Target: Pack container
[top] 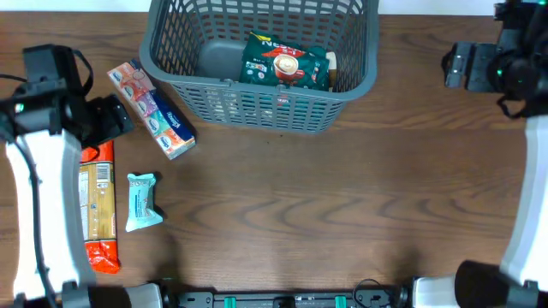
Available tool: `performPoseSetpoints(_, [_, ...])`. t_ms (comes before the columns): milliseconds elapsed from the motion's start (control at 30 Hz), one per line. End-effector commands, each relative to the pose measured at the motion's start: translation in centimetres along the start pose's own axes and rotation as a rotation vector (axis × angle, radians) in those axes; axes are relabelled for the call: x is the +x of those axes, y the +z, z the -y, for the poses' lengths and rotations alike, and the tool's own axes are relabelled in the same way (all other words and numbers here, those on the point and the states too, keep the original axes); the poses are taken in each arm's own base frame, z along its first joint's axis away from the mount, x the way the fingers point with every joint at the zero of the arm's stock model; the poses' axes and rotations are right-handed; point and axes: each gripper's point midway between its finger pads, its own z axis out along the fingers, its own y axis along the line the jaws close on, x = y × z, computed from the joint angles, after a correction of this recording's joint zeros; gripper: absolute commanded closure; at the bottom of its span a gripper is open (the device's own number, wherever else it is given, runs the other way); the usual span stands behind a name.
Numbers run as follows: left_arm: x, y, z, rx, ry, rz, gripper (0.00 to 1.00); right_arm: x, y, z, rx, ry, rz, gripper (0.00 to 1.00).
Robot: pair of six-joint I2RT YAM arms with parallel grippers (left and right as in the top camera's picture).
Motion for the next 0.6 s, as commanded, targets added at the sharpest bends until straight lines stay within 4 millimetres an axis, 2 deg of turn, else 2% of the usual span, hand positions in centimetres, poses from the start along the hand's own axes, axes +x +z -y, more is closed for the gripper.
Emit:
performPoseSetpoints(0, [1.1, 1.0, -0.2, -0.011, 0.020, -0.057, 0.01, 0.6, 2.2, 0.2, 0.002, 0.031, -0.054, 0.01])
performPoseSetpoints(133, [3.2, 2.0, 0.5, -0.001, 0.090, -0.061, 0.01, 1.1, 4.5, 0.2, 0.001, 0.031, -0.105, 0.01])
performPoseSetpoints(233, [6.0, 2.8, 0.9, 0.017, 0.082, -0.048, 0.01, 1.2, 5.9, 0.1, -0.002, 0.030, -0.127, 0.01])
performPoseSetpoints(300, [8.5, 3.6, 1.1, 0.032, 0.090, -0.038, 0.01, 1.3, 6.5, 0.1, -0.002, 0.029, -0.137, 0.01])
performPoseSetpoints(433, [11.9, 5.4, 0.8, 0.050, 0.073, -0.010, 0.01, 1.4, 7.1, 0.1, -0.005, 0.024, -0.147, 0.01])
performPoseSetpoints(567, [13.4, 7.7, 0.5, 0.058, 0.070, 0.015, 0.01, 1.2, 7.3, -0.2, -0.022, 0.005, -0.140, 0.01])
